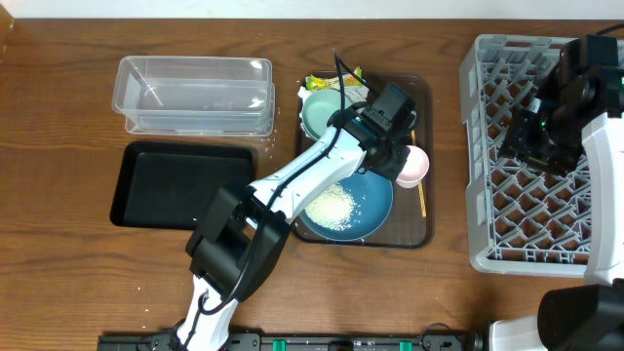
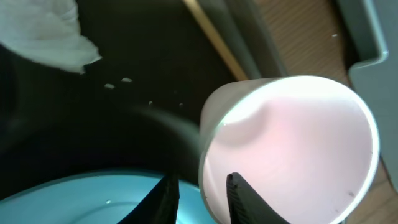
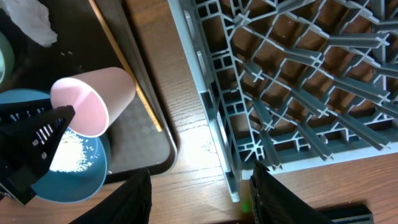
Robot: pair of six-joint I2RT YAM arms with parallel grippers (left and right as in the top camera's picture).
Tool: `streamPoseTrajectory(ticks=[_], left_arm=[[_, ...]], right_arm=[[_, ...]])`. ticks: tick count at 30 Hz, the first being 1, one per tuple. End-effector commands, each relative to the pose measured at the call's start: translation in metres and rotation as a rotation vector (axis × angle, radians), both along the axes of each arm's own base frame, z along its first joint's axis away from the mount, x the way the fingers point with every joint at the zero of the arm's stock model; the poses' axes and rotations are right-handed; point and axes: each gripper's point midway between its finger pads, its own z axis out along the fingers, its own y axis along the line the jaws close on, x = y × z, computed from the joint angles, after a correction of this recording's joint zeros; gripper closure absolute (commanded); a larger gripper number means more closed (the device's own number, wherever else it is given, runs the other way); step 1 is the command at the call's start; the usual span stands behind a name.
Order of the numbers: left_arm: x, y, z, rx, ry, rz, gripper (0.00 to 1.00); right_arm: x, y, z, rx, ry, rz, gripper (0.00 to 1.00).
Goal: Sort waste into correct bins and load items into the dishwasher rack
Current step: 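Grasp the pink cup rim with the left gripper, then lift the pink cup and swing it toward the right gripper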
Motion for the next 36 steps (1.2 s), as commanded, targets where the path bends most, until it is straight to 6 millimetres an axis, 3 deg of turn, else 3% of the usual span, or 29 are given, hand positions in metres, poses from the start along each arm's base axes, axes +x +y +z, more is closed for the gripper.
streamPoseTrajectory(ticks=[1,9,14,19,24,28,36], left_arm=[[-0.007,-0.008,0.000,-0.043,0.038,-0.024,0.73],[-0.008,-0.008,0.000,-0.042,0.044,-0.025,0.81],[-0.013,-0.008,-0.002,-0.033,0.055,-0.032,0.81],[-0.017,-0.011,-0.002,-0.030,0.057,-0.041,0.94],[-0.011,-0.005,0.001,-0.032,0.050,-0.025,0.94],[0.005,0.008,0.027,-0.069,0.007,0.015,0.94],[0.035,0.062,0.127,-0.266,-0.063,0.159,0.94]], right_arm=[[-0.002,-0.001,0.002,-0.002,-0.005,0.006,0.50],[-0.003,-0.001,0.002,-0.002,-0.001,0.006,0.50],[-0.004,-0.001,0.001,-0.001,0.002,0.006,0.50],[-0.004,-0.001,0.001,-0.001,0.002,0.006,0.50],[-0.005,0.000,0.001,-0.001,0.005,0.006,0.50],[-0.005,-0.002,0.001,-0.012,0.006,0.005,0.49],[0.007,-0.007,0.003,-0.038,-0.041,0.009,0.49]])
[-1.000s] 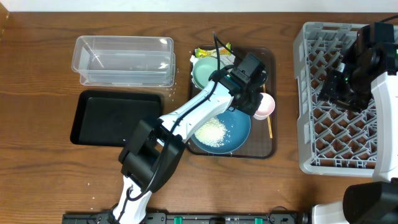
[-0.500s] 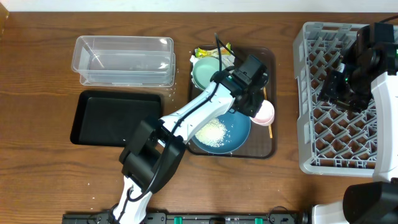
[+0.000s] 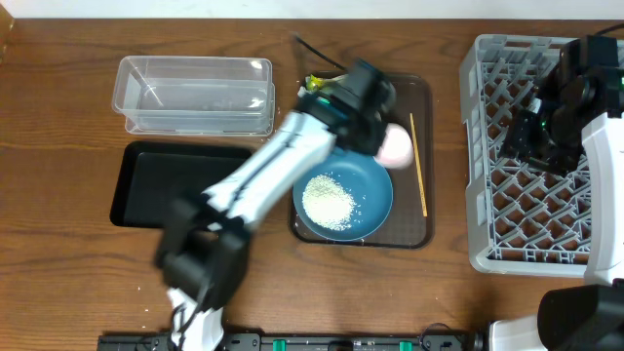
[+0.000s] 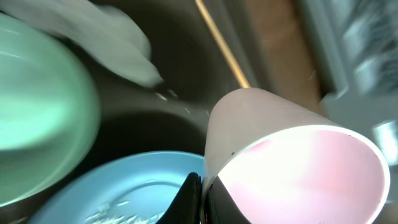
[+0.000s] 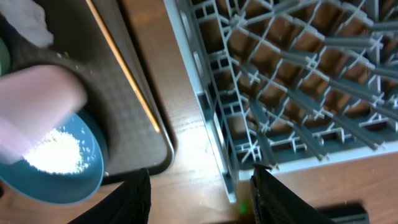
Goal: Sort waste into correct bins and load items into the dishwasher rack
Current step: 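Lift the pink cup and swing it toward the right gripper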
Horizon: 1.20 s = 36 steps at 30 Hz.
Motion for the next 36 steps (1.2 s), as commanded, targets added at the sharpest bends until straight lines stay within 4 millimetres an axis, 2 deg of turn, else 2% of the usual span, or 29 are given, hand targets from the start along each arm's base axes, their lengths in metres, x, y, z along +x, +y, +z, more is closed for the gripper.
streamPoseTrajectory(ticks=[1,3,5,6,7,10,13,16,19,22,26,36], left_arm=[[0.003,0.021,0.067,-0.179,-0.026,0.031,0.94],[0.006,0.032,0.083,-0.256,0.001,0.049,0.94],[0.008,0.044,0.097,-0.354,0.051,0.061,0.94],[0.008,0.049,0.103,-0.410,0.082,0.054,0.94],[0.007,0.054,0.110,-0.470,0.113,0.038,0.94],[0.001,0.067,0.132,-0.642,0.194,-0.033,0.94],[-0.006,0.081,0.155,-0.788,0.240,-0.107,0.94],[-0.013,0.086,0.169,-0.867,0.256,-0.168,0.94],[-0.018,0.083,0.173,-0.886,0.269,-0.192,0.94],[-0.025,0.072,0.172,-0.882,0.286,-0.217,0.94],[-0.036,0.056,0.172,-0.876,0.305,-0.260,0.94],[-0.055,0.032,0.172,-0.866,0.339,-0.324,0.94]], right_arm=[[0.007,-0.005,0.003,-0.023,-0.044,0.007,0.49],[0.016,-0.006,0.005,-0.028,-0.081,0.007,0.47],[0.024,-0.003,0.007,-0.014,-0.114,0.019,0.37],[0.027,0.004,0.009,0.020,-0.133,0.059,0.32],[0.032,0.017,0.011,0.082,-0.162,0.131,0.28],[0.038,0.060,0.026,0.284,-0.272,0.374,0.26],[0.030,0.102,0.051,0.490,-0.410,0.638,0.24],[0.019,0.128,0.076,0.642,-0.541,0.815,0.23],[0.012,0.145,0.093,0.736,-0.635,0.910,0.21],[0.010,0.157,0.099,0.768,-0.662,0.952,0.20],[0.012,0.168,0.104,0.775,-0.694,0.995,0.02],[0.012,0.181,0.124,0.861,-0.794,1.045,0.08]])
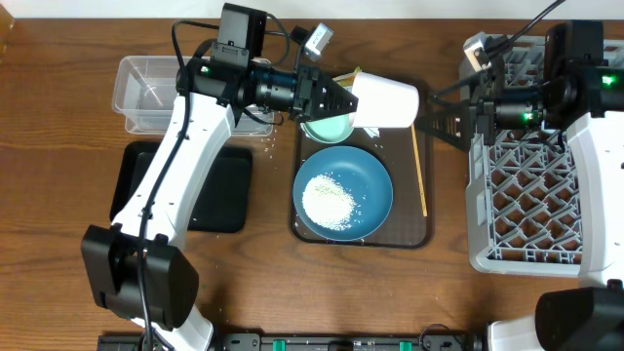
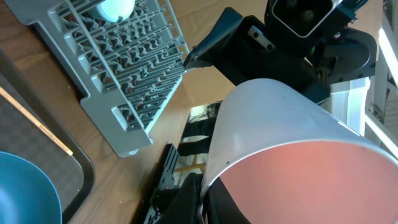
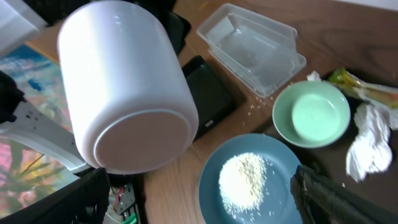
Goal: Sort waste into correct bins and load items into the dishwasher rack
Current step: 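Lift the pink cup and swing it toward the right gripper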
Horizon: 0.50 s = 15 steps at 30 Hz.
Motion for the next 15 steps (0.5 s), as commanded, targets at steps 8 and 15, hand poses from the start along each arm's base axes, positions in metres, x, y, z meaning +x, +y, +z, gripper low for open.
streamPoseTrajectory(ticks=[8,15], left_arm=[[-0.011,-0.011,0.003,-0.023,0.003,-0.052,0.94],[-0.006,-0.005,0.003,-0.024,0.000,-0.035,0.94]], right_arm=[[-0.016,0.022,0.011,0.070,-0.002,0.082,0.10],[-0.020,0.014,-0.017,-0.086,0.080,0.042,0.10]])
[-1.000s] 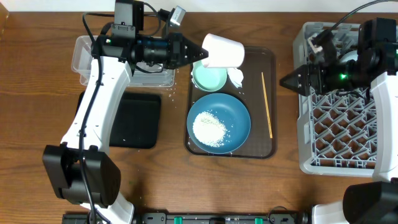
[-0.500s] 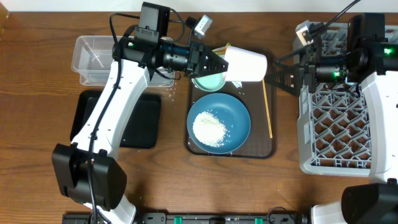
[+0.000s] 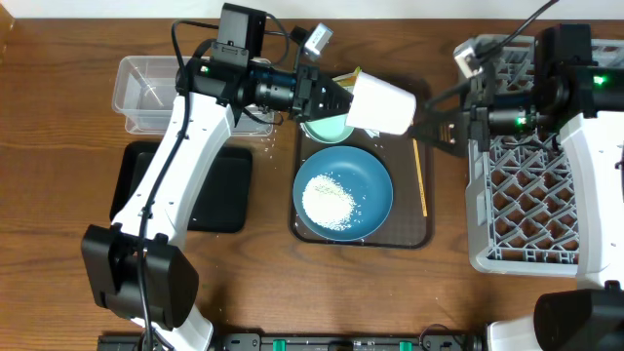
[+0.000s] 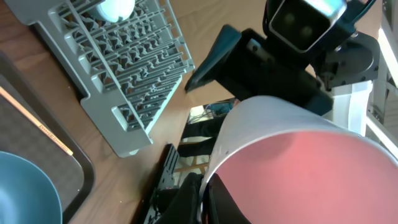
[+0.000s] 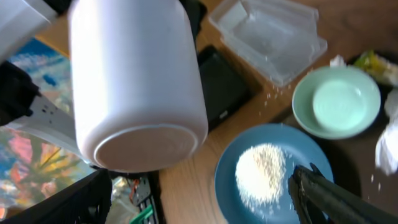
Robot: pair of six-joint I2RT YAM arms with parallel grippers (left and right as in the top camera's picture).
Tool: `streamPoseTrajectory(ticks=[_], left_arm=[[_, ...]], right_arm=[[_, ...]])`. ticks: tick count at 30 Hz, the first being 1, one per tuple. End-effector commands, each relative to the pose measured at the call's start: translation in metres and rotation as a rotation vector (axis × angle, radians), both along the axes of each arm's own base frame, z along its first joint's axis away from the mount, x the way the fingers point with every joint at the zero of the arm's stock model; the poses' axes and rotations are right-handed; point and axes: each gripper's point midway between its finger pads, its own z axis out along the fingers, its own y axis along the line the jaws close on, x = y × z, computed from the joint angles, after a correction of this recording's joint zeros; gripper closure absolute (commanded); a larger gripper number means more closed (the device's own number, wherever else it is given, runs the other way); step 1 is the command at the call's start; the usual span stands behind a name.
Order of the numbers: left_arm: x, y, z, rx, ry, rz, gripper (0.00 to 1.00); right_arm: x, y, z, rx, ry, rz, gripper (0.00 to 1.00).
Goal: Sort waste into correct bins and load items into the dishwasher rack
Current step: 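Lift the pink cup and swing it toward the right gripper, then close the right gripper on the pink cup held by the left gripper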
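Note:
A pink cup [image 3: 382,102] hangs on its side high above the brown tray [image 3: 414,229]. My left gripper [image 3: 341,100] is shut on its rim, one finger inside and one outside [image 4: 194,190]. The cup's base [image 5: 146,146] faces my right gripper [image 3: 441,119], which is open just to the cup's right, its fingers [image 5: 326,193] spread wide and touching nothing. The grey dishwasher rack [image 3: 546,175] stands at the right. On the tray sit a blue plate [image 3: 366,185] with rice and a green bowl [image 5: 339,102].
A clear bin [image 3: 195,93] and a black tray [image 3: 146,185] lie at the left. A chopstick [image 3: 420,180] rests on the brown tray's right side. A yellow-green wrapper [image 3: 348,76] and white tissue [image 5: 388,149] are by the bowl. A pale item [image 4: 115,7] sits in the rack.
My right gripper has shifted a little left, closer to the cup's base, still open. The left gripper holds the cup in nearly the same place, tilted slightly more.
First the cup lay on the tray by the blue plate, with my left fingers open around its rim and my right gripper over the rack's edge. Then the left gripper was shut on the rim. Later the cup was held high, base toward the open right gripper.

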Motion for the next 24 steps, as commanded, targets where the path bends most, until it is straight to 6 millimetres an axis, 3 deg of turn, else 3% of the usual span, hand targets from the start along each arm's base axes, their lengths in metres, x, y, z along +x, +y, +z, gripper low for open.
streamPoseTrajectory(ticks=[1,9,24], left_arm=[[-0.005,-0.004,0.003,-0.023,0.000,-0.031,0.94],[0.000,0.002,0.003,-0.022,-0.001,-0.013,0.94],[-0.005,-0.004,0.003,-0.022,0.001,-0.028,0.94]], right_arm=[[-0.005,0.002,-0.012,-0.079,0.009,0.010,0.09],[-0.010,0.001,-0.014,-0.094,0.005,0.026,0.01],[-0.010,0.031,0.023,0.107,-0.227,0.165,0.01]])
